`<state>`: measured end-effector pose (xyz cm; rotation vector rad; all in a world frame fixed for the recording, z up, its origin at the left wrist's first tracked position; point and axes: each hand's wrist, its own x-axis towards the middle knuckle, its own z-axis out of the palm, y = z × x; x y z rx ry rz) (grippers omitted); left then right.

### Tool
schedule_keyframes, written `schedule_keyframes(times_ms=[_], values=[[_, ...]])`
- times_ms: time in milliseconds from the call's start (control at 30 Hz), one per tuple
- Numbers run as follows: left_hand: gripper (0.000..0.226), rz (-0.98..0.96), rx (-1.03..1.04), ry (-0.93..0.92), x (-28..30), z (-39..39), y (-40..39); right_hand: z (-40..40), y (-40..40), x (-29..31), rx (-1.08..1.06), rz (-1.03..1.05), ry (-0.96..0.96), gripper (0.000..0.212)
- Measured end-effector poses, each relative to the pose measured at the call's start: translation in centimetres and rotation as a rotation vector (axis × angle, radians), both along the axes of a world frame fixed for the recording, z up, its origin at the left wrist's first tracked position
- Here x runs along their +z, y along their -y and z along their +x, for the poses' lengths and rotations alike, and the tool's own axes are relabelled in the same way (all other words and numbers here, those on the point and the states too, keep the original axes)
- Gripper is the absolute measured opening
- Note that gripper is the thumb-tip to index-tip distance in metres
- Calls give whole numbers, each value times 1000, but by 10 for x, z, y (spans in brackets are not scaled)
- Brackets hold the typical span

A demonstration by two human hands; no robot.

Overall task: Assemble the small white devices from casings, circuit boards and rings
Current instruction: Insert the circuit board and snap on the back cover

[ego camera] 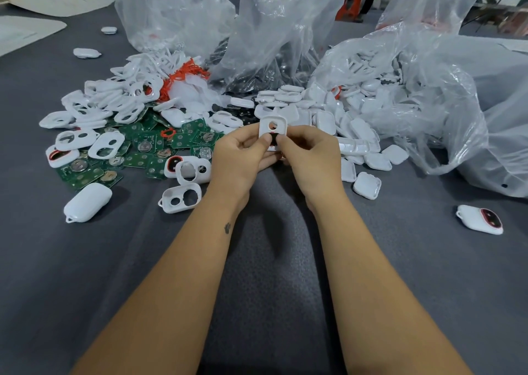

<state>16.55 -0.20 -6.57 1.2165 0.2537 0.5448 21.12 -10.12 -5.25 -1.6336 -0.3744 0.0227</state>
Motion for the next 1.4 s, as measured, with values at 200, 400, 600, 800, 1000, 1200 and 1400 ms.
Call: schedule_keyframes(times_ms=[200, 400, 600, 800, 1000, 1200, 1400], values=[[23, 255, 80, -80, -1, 0, 4, 2, 2, 0, -50, -63, -18, 13], [16, 370, 148, -86, 2, -4, 4, 2, 3, 3, -63, 22, -46, 5], [23, 306, 75, -70, 5, -4, 4, -1, -1, 2, -20, 46, -13, 16], [15, 177, 226, -100, 4, 0, 0, -11, -16, 1, 3, 123, -92, 19], [21, 2, 359, -74, 8, -1, -8, -15, -25, -6, 33, -83, -16, 20], [19, -34, 591, -62, 9, -4, -26, -7, -30, -10, 4, -397, 213, 25], [20, -139, 637, -30, 13, -7, -33, -1, -46, -5, -10, -499, 336, 26]])
